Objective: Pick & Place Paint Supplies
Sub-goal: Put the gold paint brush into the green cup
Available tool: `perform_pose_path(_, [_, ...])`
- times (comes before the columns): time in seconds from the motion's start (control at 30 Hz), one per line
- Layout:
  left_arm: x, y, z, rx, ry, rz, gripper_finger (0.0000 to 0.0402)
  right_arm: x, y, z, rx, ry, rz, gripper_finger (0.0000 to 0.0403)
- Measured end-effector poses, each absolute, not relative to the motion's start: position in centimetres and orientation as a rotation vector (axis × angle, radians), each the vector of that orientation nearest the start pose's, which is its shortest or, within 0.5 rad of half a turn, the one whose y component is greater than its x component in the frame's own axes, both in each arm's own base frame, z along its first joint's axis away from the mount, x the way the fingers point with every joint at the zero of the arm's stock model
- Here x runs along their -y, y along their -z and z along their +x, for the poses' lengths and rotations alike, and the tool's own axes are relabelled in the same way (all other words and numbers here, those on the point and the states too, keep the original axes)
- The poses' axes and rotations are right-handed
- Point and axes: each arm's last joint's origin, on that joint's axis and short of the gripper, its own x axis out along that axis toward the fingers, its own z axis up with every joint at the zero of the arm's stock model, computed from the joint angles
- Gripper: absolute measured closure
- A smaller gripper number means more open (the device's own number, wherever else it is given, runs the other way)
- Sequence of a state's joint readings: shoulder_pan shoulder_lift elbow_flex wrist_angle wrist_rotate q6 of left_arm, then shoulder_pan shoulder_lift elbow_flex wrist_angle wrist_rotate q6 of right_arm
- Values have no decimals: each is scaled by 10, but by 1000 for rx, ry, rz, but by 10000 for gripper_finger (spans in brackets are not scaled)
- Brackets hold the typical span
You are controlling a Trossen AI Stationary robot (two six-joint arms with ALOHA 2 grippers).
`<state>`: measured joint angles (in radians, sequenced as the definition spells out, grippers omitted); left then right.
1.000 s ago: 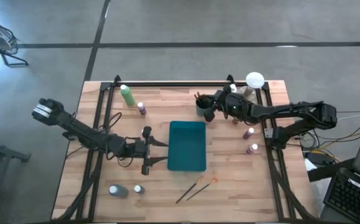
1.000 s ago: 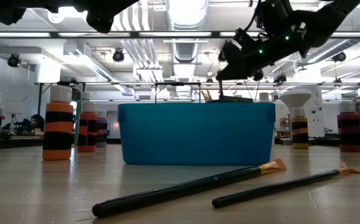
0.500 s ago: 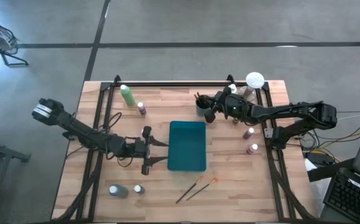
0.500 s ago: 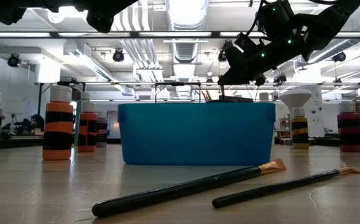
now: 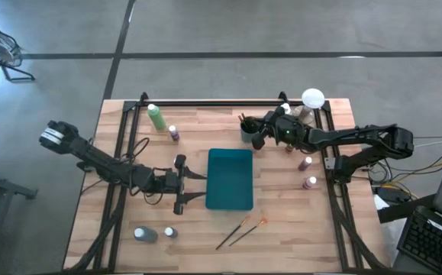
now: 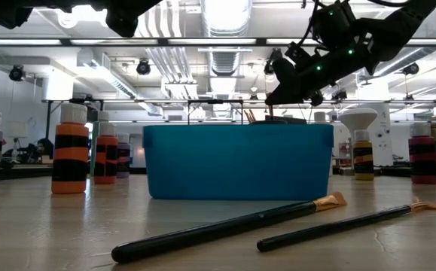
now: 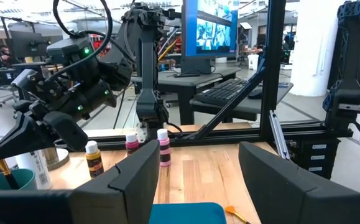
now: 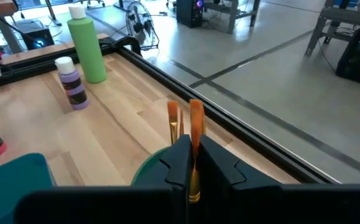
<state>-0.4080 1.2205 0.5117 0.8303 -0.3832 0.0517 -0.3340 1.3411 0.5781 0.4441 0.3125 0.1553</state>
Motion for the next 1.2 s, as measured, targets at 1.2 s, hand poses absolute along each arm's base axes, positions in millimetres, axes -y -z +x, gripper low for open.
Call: perform_pose_path(1.2, [88, -240, 232, 47, 17, -3, 177, 77, -268, 244, -300, 521, 98, 234])
